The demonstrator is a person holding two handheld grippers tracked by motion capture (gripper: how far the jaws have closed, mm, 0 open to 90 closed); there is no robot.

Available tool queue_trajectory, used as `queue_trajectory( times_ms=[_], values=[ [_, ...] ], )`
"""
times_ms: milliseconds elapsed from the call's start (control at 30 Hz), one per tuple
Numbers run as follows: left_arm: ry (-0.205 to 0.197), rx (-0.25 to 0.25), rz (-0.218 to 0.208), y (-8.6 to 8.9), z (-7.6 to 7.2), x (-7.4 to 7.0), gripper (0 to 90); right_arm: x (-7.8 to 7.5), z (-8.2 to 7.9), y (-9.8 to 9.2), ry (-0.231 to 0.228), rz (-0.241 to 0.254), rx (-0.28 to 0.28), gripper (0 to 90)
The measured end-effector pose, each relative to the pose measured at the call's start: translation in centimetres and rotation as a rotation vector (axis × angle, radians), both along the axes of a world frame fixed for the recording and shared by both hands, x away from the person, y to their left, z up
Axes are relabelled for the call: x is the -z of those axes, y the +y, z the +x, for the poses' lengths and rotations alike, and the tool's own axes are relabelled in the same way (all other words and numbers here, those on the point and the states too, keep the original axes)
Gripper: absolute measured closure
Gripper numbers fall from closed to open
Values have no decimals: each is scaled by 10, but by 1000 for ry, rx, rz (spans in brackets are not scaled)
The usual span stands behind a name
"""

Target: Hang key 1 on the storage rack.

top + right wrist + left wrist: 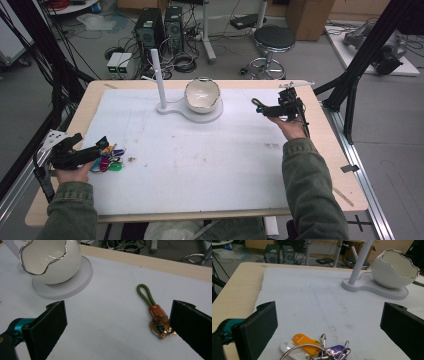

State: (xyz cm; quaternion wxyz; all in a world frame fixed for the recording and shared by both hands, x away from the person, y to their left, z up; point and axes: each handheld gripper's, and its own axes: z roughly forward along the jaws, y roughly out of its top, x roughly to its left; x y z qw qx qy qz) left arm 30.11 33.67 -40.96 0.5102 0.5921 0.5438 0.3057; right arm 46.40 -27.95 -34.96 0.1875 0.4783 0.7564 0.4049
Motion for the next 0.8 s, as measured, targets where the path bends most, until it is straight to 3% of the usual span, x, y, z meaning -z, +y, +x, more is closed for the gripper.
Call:
queue_trajectory(
  times_ms=[67,200,267,367,500,800],
  values=[
    [0,-3,-3,1,0,0,17,-2,5,1,-1,11,2,8],
    [0,-3,-2,1,1,0,17,-5,15,3,-3,-14,2,9],
    [-2,-4,-6,1,1,0,17,-5,18,1,0,8,2,8],
    [0,-5,-7,1,2,0,17,-4,25,0,20,-27,4,8],
    [-2,-8,-17,1,3,1,17,-9,34,1,28,-25,0,8],
    [-1,-9,-28,1,4,1,17,-16,61,11,73,-91,-34,8]
  ],
)
